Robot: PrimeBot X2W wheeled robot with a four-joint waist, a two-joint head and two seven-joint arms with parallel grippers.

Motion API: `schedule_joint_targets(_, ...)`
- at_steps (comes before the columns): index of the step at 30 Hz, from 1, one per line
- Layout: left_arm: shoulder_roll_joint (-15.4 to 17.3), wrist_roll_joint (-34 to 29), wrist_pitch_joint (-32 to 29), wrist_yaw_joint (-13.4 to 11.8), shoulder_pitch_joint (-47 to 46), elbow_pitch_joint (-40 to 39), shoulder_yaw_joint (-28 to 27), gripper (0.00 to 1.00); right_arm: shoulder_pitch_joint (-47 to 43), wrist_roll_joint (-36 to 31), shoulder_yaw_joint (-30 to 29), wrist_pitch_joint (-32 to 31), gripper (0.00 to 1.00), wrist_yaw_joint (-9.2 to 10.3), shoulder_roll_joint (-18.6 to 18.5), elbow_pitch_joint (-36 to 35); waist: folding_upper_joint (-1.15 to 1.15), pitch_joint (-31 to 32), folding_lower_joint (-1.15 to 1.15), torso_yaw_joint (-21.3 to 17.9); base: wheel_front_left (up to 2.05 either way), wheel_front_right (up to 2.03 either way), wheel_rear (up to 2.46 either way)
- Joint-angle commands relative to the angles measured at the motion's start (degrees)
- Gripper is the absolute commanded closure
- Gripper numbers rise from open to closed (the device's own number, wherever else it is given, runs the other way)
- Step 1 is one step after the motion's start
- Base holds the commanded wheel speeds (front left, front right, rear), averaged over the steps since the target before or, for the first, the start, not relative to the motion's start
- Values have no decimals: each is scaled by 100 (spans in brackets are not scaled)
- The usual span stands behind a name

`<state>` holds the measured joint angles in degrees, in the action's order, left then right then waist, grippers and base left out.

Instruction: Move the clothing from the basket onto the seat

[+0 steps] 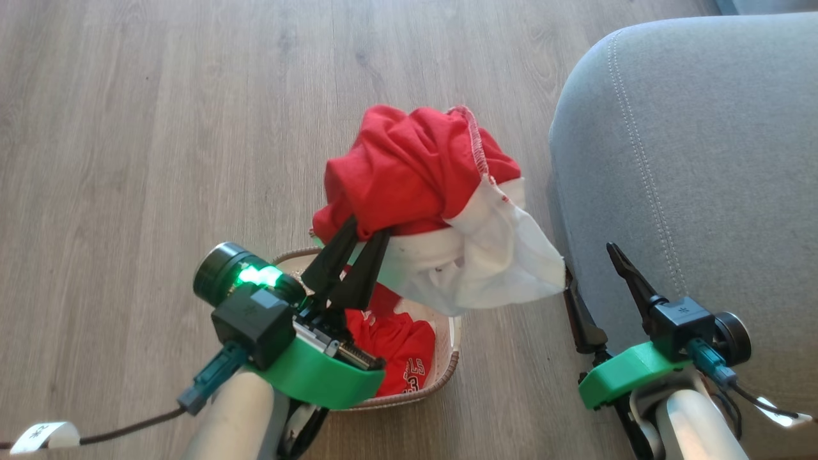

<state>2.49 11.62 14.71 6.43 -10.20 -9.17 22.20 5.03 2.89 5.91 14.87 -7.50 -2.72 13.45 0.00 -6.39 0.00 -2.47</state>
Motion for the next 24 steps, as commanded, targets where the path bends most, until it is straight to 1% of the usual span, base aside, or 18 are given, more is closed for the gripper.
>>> schedule_joint_targets(1, 39, 14, 29, 19, -111, -253, -190, 100, 15, -52, 107, 13, 0, 1, -16, -195, 0, 0, 0, 5, 0, 0, 0)
schedule_joint_targets(10, 39, 76, 29, 39, -129, -362, -309, 100, 20, -46, 102, 13, 0, 1, -16, -197, 0, 21, 0, 17, 0, 0, 0)
schedule_joint_targets(13, 39, 161, 29, -29, -134, -344, -453, 100, 50, 148, 362, 13, 0, 1, -44, -392, 0, 12, 0, 4, 0, 0, 0)
schedule_joint_targets(15, 39, 158, 29, -38, -157, -324, -557, 100, 65, 277, 669, 13, 0, 1, -201, -592, 0, 1, 0, -13, 0, 0, 0)
schedule_joint_targets(16, 39, 132, 29, -28, -181, -299, -632, 100, 83, 353, 1032, 13, 0, 1, -469, -812, 0, -11, 0, -25, 0, 0, 0)
schedule_joint_targets(18, 39, 87, 29, -13, -202, -245, -688, 100, 102, 258, 1317, 13, 0, 1, -751, -1024, 0, -19, 0, -33, 0, 0, 0)
schedule_joint_targets(21, 39, 64, 29, -5, -240, -186, -798, 100, 105, 298, 1682, 13, 0, 1, -1024, -1398, 0, -27, 0, -37, 0, 0, 0)
schedule_joint_targets(24, 39, 56, 29, 2, -266, -144, -861, 100, 171, 141, 2290, 13, 0, 1, -1462, -1772, 0, -42, 0, -34, 0, 0, 0)
